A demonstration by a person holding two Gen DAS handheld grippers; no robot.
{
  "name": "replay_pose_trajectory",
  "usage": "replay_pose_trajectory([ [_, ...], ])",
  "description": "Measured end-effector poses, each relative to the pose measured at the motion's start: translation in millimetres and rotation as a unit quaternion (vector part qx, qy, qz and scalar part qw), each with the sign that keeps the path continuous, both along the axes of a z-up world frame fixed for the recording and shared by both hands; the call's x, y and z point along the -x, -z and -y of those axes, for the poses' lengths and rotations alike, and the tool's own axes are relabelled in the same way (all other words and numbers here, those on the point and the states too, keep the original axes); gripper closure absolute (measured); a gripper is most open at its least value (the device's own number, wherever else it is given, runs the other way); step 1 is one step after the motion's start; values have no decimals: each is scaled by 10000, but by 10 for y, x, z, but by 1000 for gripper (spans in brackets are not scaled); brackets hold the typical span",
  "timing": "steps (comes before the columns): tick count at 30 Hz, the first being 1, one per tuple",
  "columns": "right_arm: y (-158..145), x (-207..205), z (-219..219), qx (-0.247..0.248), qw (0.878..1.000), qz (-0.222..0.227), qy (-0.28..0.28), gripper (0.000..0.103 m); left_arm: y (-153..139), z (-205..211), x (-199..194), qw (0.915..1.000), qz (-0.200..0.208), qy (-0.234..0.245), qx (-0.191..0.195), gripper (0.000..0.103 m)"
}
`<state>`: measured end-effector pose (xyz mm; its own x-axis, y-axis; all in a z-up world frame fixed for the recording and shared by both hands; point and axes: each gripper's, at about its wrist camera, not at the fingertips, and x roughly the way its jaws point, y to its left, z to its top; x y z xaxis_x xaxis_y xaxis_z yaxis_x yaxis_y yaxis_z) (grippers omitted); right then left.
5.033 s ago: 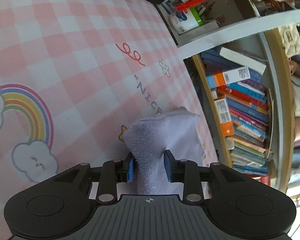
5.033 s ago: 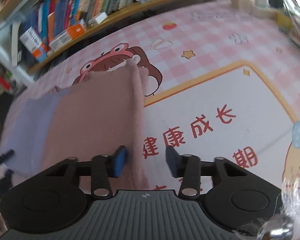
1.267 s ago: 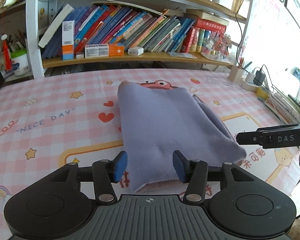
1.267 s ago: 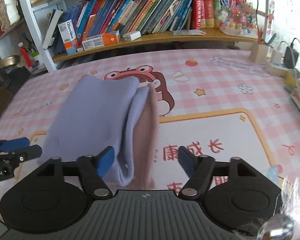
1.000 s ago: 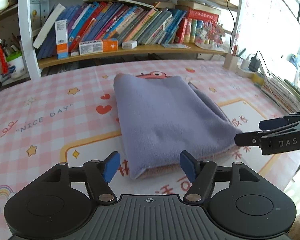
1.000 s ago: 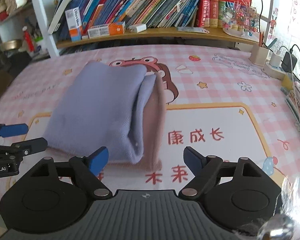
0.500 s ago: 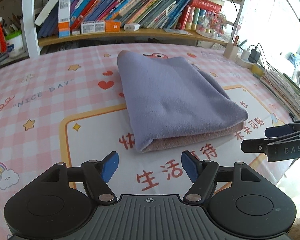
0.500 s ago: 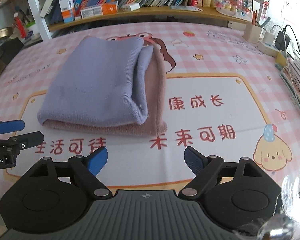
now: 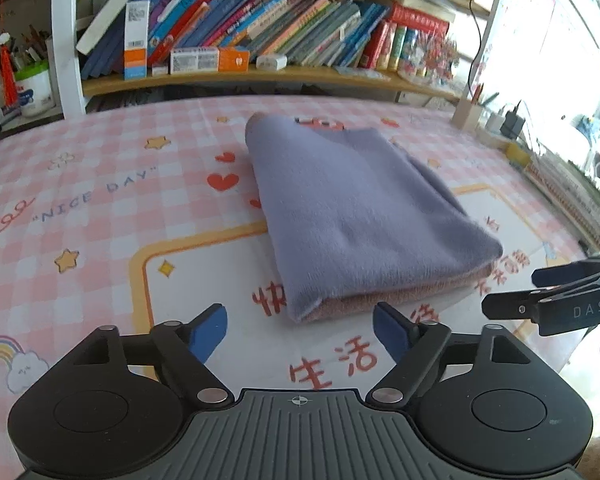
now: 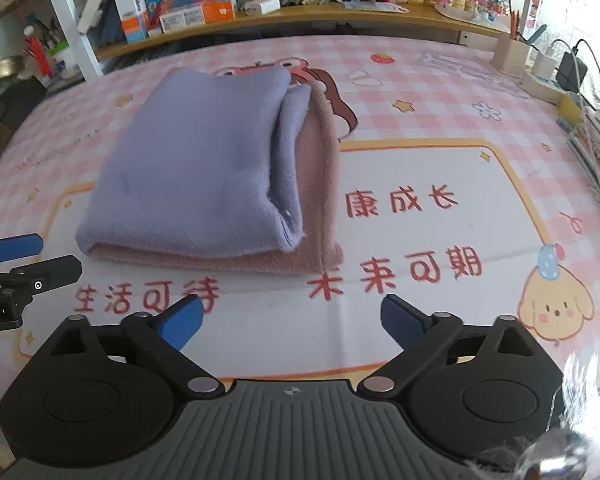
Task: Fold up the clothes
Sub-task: 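Grasp the folded sweater edge with the left gripper while the right gripper grasps it too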
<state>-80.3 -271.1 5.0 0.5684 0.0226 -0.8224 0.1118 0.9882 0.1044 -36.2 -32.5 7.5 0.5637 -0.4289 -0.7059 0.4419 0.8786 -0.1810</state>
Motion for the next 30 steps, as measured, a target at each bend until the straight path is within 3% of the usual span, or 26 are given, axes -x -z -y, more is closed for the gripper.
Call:
replay_pose_trajectory([
  [6,-39,-105,221,-586,9973,343,265,1,73,-73,-282,9975,-297,-438,463,12],
  [13,140,-435,606,-2010,9761,45,820,1,159,-158,-612,9884,-642,-945,1000,12],
  [18,192,-675,675,-2229,9718,-121,765,4,231,-147,-757,9819,-858,-1149,1236,13],
  [20,223,-745,698,-2333,9697,-205,697,7,263,-117,-783,9804,-934,-1174,1278,14],
  [26,329,-895,725,-2515,9662,-417,374,36,349,-15,-856,9759,-1147,-1242,1383,15],
  [29,344,-952,711,-2518,9666,-449,173,42,369,73,-874,9710,-1326,-1212,1580,29],
  [30,341,-969,705,-2491,9674,-447,115,44,387,102,-879,9674,-1427,-1209,1707,43],
])
